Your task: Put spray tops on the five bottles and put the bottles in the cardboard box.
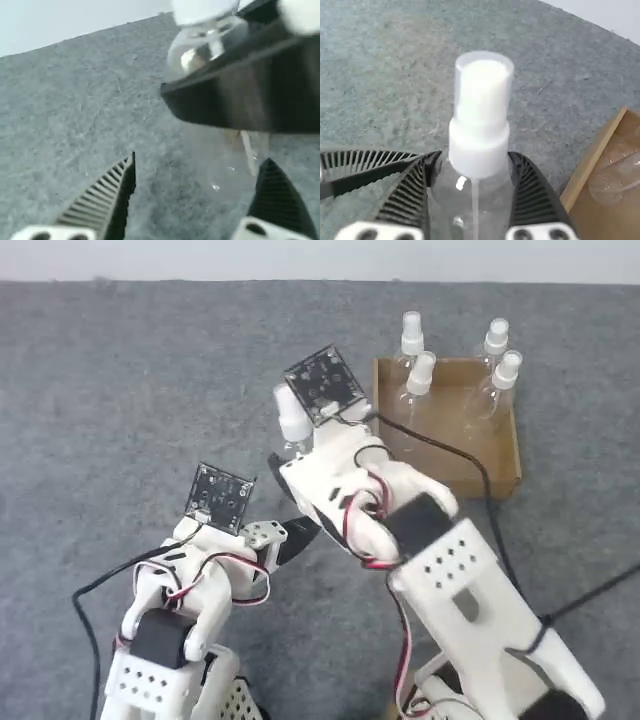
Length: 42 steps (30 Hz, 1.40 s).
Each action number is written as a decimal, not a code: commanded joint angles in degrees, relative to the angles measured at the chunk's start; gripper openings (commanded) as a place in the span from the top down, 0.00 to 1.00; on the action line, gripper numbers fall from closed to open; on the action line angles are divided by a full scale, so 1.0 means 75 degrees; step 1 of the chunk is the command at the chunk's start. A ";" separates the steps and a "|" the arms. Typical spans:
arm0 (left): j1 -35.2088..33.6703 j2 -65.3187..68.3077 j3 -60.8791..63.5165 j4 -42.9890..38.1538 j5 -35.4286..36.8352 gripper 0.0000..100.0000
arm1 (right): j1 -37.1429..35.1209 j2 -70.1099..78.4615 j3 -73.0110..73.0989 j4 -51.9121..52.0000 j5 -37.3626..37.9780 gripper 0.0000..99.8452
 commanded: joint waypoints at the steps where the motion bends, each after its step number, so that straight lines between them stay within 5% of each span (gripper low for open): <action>1: 0.0023 -0.0094 -0.0053 -0.0246 0.0070 0.65 | -0.0076 -0.0779 -0.0551 0.0416 0.0352 0.99; 8: 0.0023 -0.0094 -0.0006 -0.0246 0.0070 0.65 | 0.0404 -0.0651 -0.0586 0.0463 0.0445 0.99; 21: -0.0059 -0.0105 0.0205 -0.0270 0.0082 0.66 | 0.4179 -0.0639 -0.1664 0.1518 0.1172 0.99; 31: -0.0059 -0.0105 0.0217 -0.0293 0.0059 0.99 | 0.4929 -0.0627 0.0926 -0.1811 0.1207 0.99; 42: -0.0059 -0.0105 0.0299 -0.0305 0.0059 0.99 | 0.4964 0.0779 0.1700 -0.3944 0.1160 0.99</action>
